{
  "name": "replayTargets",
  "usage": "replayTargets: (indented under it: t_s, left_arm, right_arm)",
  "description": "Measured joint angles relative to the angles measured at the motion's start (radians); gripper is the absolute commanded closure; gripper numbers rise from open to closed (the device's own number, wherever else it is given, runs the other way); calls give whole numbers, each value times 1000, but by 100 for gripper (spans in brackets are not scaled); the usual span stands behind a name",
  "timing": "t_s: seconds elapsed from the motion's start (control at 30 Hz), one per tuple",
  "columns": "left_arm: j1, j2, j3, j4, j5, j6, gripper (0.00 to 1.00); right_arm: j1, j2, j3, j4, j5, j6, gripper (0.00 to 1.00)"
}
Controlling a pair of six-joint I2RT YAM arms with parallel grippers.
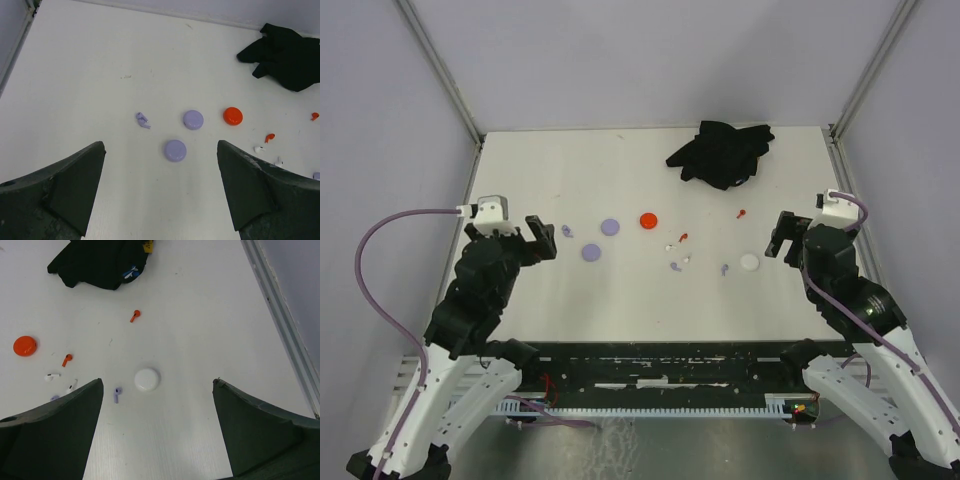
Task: Insert the wireless bluetooth earbuds into the charging case
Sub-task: Pick up the charging case at the center of the board.
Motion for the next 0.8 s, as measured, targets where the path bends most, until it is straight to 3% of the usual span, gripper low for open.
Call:
replayTargets:
  t_s: [0.4,0.8]
  left_arm:
    - [-14,43,-35,5,20,-39,1]
    - [-14,313,-34,-5,75,-106,1]
  right_arm:
    - [0,28,-3,5,-7,-16,1]
    - [0,53,-46,44,-146,-27,1]
